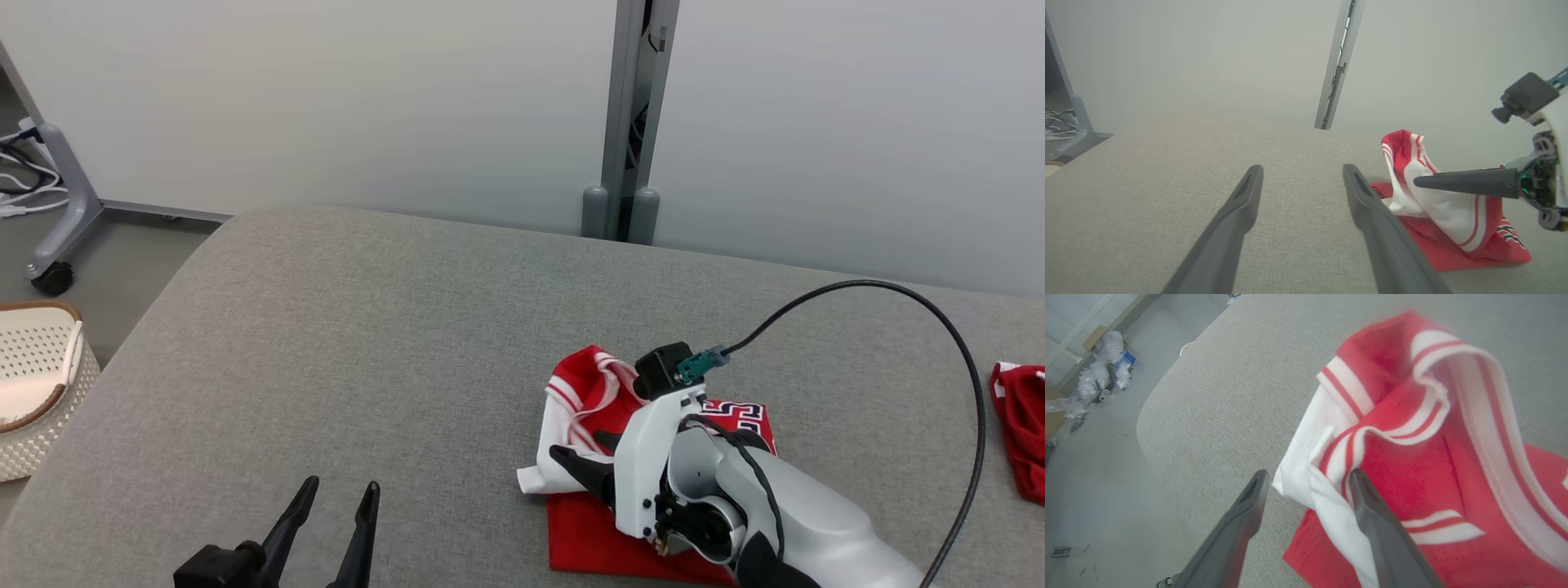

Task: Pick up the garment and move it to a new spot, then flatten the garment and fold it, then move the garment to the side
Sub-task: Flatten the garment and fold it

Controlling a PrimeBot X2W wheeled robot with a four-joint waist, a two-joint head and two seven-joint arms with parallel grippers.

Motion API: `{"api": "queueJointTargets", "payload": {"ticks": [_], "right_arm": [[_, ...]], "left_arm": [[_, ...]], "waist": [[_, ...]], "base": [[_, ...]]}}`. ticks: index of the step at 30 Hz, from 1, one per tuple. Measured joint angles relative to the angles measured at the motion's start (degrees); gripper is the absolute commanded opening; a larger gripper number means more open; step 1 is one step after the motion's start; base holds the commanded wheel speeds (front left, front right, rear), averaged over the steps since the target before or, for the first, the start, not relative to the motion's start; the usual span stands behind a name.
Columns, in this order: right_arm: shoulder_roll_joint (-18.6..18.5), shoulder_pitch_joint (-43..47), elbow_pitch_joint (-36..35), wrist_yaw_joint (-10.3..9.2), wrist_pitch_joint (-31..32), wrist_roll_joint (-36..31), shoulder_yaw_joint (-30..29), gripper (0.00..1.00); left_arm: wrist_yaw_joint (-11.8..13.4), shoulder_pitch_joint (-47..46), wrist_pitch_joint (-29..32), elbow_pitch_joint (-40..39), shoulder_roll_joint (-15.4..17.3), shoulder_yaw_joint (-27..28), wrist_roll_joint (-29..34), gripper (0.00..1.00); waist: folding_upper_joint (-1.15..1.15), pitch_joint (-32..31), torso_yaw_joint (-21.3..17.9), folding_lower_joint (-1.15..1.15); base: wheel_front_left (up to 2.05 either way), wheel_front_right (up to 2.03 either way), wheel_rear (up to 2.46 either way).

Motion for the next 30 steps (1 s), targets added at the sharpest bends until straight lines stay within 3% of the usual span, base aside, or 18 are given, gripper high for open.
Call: {"api": "queueJointTargets", "payload": {"ticks": [7,13,23,30], "right_arm": [[0.0,-5.0,-3.1,0.00,-0.2,4.7,4.1,1.00],[0.0,-9.1,-3.8,0.00,-3.2,7.3,4.2,1.00],[-0.1,-14.3,4.6,0.00,-11.1,7.1,0.1,1.00],[-5.7,-10.3,5.6,0.00,-12.3,6.9,-0.5,1.00]], "left_arm": [[-0.2,-0.3,-0.3,0.4,-0.4,-0.2,0.0,1.00],[-0.2,-0.8,-0.3,0.5,-0.6,-0.4,0.4,1.00],[-0.2,-0.8,-0.6,0.1,-0.7,-0.1,0.7,1.00],[-0.1,-0.8,-0.8,-0.2,-0.7,-0.2,0.9,1.00]], "waist": [[0.00,-0.1,-2.3,0.00],[0.00,0.0,-4.0,0.00],[0.00,0.6,-6.7,0.00],[0.00,1.1,-7.7,0.00]], "base": [[0.00,0.00,0.00],[0.00,0.00,0.00],[0.00,0.00,0.00],[0.00,0.00,0.00]]}}
